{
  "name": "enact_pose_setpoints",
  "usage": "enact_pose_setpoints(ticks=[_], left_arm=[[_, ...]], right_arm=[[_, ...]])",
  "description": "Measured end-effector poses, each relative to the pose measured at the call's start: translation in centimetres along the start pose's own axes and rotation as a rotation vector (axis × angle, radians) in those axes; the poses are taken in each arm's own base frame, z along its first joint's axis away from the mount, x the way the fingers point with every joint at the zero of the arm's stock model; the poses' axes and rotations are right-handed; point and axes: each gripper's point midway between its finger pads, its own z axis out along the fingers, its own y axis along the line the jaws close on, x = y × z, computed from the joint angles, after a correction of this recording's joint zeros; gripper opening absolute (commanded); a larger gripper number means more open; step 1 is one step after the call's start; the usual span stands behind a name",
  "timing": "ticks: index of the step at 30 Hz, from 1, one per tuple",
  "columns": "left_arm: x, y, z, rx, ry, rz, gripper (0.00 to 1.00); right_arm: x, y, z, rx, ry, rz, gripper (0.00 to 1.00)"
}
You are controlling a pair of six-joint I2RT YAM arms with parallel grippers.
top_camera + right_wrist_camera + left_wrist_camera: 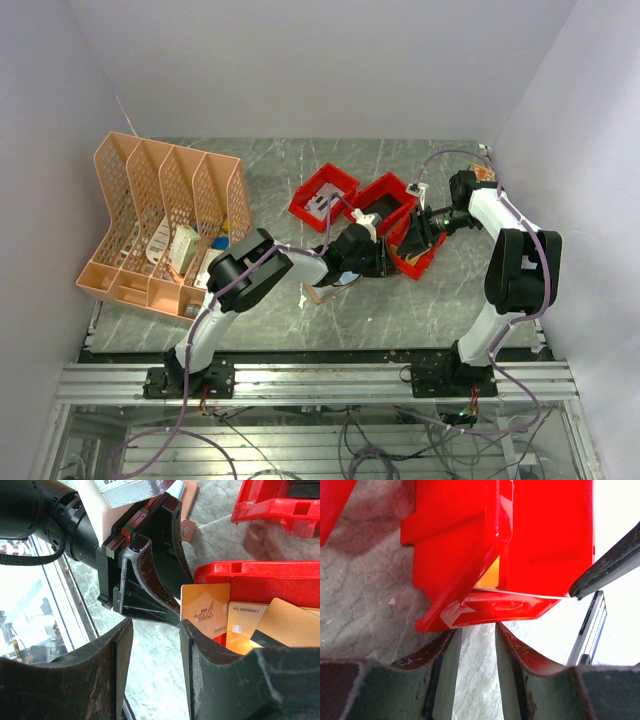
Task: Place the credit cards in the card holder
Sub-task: Pick up the credit card from the storage box.
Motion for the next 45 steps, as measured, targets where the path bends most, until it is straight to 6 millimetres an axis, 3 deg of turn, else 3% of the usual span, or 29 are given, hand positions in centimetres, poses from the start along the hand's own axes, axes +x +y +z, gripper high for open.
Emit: enact_pose_setpoints(ticks=[21,28,33,38,45], left_arm=[[0.0,0.0,0.0,0.0,-0.001,0.0,0.44],[0.0,0.0,0.0,0.0,-0.001,0.0,0.44],[0.0,0.0,0.0,0.0,-0.001,0.0,0.44],[0.0,0.0,0.0,0.0,-0.001,0.0,0.44],[0.0,0.0,0.0,0.0,-0.001,0.0,0.44]], right_arm=[[-1.0,0.6,-0.5,-0.009,-0.03,-0.053,0.47],[-1.2,-0.6,-1.2,0.107,-0.023,-0.101,0.5],[-0.8,-1.8,-1.5,0.191,0.001,-0.136,0.46],[1.0,-2.3,-0.2,0.215,0.063,-0.142,0.39],[1.4,-3.0,0.4,0.254,0.095,-0.161,0.16]])
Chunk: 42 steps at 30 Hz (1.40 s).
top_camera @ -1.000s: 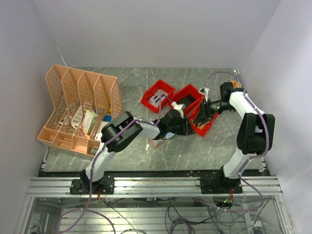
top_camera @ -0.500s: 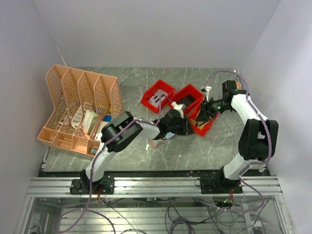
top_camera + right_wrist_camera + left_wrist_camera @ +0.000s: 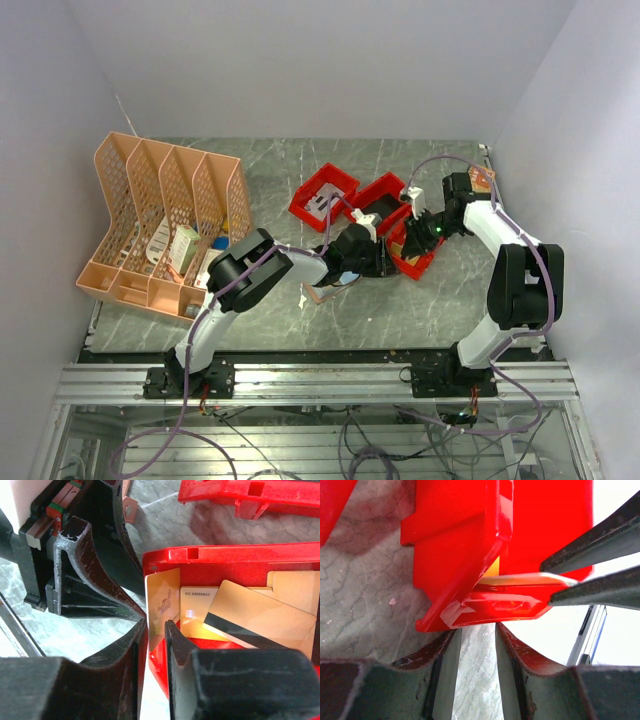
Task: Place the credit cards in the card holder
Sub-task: Pick up the credit card from the storage box.
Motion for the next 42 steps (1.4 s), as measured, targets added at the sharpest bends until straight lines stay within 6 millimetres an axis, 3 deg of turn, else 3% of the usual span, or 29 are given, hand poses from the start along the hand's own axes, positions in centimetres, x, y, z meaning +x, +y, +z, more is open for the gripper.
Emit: enact_pose_setpoints(ticks=[3,10,13,17,20,24,27,30,33,42], left_arm=[[0.0,0.0,0.0,0.0,0.0,0.0,0.45],[-0.4,-0.2,0.6,-0.001,0.001,0.004,0.45],[-0.8,-0.3,1.3,0.0,-0.002,0.008,0.45],[-1.8,-0.7,2.9,0.007,-0.016,0.022,0.46],[-2.8,-0.9,4.3,0.007,-0.032,0.039,0.48],[-4.0,-1.3,5.5,0.022,-0.059,0.072,0.51],[-4.2,-1.3,5.4,0.029,-0.079,0.102,0.64],[-3.6,-0.6,3.4,0.012,-0.09,0.143,0.76],[-3.5,-0.8,-0.3,0.0,-0.108,0.204,0.78],[-7.7,-9.3,-15.2,0.105,-0.361,0.459,0.81]], right_arm=[[0.1,-0.4,0.1,0.022,0.009,-0.013,0.0],[-0.1,-1.4,-0.6,0.089,0.028,-0.074,0.0],[-1.2,-2.4,-2.7,0.162,0.023,-0.103,0.0],[-4.5,-4.7,-7.6,0.306,-0.042,-0.143,0.0],[-6.3,-5.1,-10.6,0.373,-0.1,-0.164,0.0],[-7.0,-4.0,-11.6,0.358,-0.144,-0.165,0.0],[-7.1,-3.1,-11.3,0.312,-0.164,-0.153,0.0],[-7.2,-2.2,-11.0,0.261,-0.186,-0.14,0.0],[-7.5,-1.3,-10.8,0.212,-0.21,-0.136,0.0],[-8.3,2.4,-9.0,0.001,-0.251,-0.171,0.0]])
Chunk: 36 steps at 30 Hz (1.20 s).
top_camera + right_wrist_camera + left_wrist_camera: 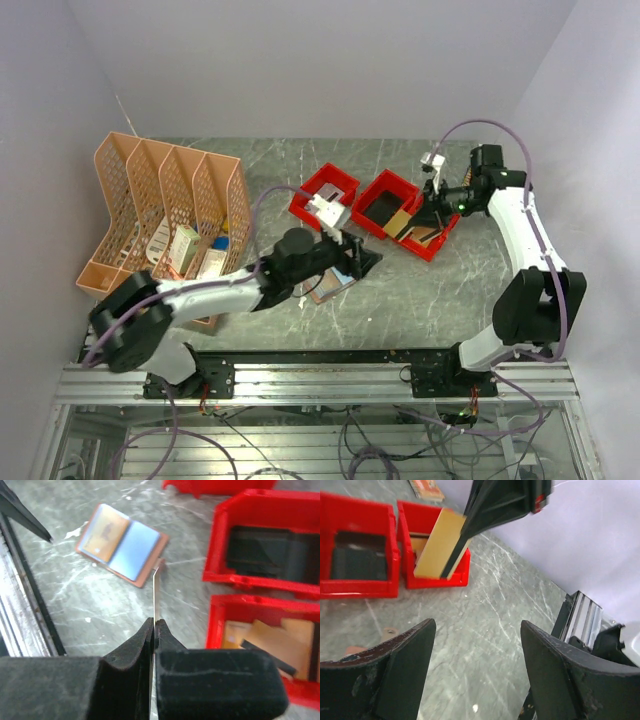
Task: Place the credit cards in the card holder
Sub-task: Pick up the credit card from the storage box.
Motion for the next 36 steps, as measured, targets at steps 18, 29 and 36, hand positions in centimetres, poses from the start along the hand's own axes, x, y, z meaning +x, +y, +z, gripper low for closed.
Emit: enact_pose_setpoints(ticks=[18,29,36], left_arm=[[1.3,0.1,-13.3,0.051,-0.028,-0.005,0.95],[6.5,3.3,-11.9,0.066,0.178,-0.129,0.77],[6.2,2.7,-10.2,0.146,0.225,-0.104,0.72]], right_arm=[[2.5,10.1,9.4,-0.566,0.131,-0.105,0.0],[1.9,14.4,9.8,-0.672,0.156,-0.237,0.0],[1.6,15.6,9.7,-0.693,0.156,-0.272,0.0]])
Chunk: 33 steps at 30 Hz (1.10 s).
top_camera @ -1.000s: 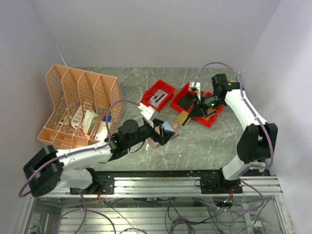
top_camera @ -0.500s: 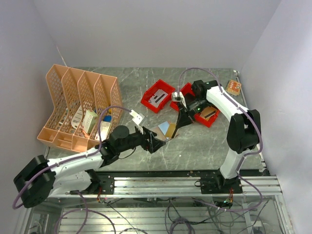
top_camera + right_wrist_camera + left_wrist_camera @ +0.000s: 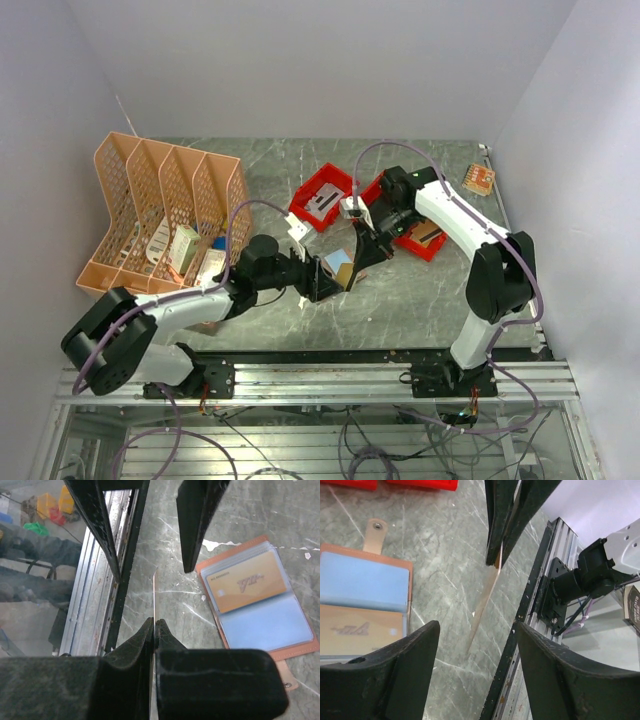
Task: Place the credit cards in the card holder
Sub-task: Pick up the credit card from the storage box.
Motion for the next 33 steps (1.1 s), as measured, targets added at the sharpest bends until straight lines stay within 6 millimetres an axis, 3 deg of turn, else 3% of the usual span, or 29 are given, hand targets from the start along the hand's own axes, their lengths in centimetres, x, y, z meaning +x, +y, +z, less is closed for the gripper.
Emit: enact_pose_setpoints(ticks=[4,5,7,8,10,15,18,22,24,29,33], left_arm=[[0.8,0.2,0.9,0.027,0.038,-0.007,0.51],[1.1,0.2,1.1,0.034,0.049,-0.01,0.42],[1.5,0.3,1.5,0.045,0.067,-0.017,0.15],[1.7,0.3,1.6,0.051,0.074,-0.023,0.08],[1.8,-0.2,1.6,0.082,0.079,-0.022,0.07],[1.2,-1.1,1.3,0.12,0.033,-0.032,0.07],[1.3,-1.4,0.2,0.122,-0.024,-0.055,0.07],[1.0,-1.8,-1.2,0.128,-0.109,-0.097,0.07],[0.6,-2.1,-1.5,0.135,-0.143,-0.111,0.07],[-1.5,-3.1,-1.9,0.166,-0.222,-0.108,0.07],[-2.4,-3.5,-1.8,0.179,-0.241,-0.105,0.07]], right_arm=[[-0.2,0.4,0.5,-0.016,0.006,-0.01,0.0],[-0.2,0.4,0.6,-0.02,0.008,-0.012,0.0],[-0.4,0.6,0.8,-0.024,0.007,-0.016,0.0],[-0.4,0.6,0.8,-0.025,0.006,-0.019,0.01],[-0.5,0.5,0.8,-0.019,0.008,-0.027,0.11],[-1.0,0.5,0.4,-0.002,-0.018,-0.003,0.5],[-2.3,0.4,-0.7,0.046,-0.078,0.008,0.6],[-4.8,0.0,-4.0,0.147,-0.227,0.043,0.61],[-5.7,0.1,-4.6,0.162,-0.281,0.062,0.61],[-5.7,0.9,-3.2,0.102,-0.374,0.224,0.58],[-5.5,1.1,-1.8,0.057,-0.384,0.318,0.47]])
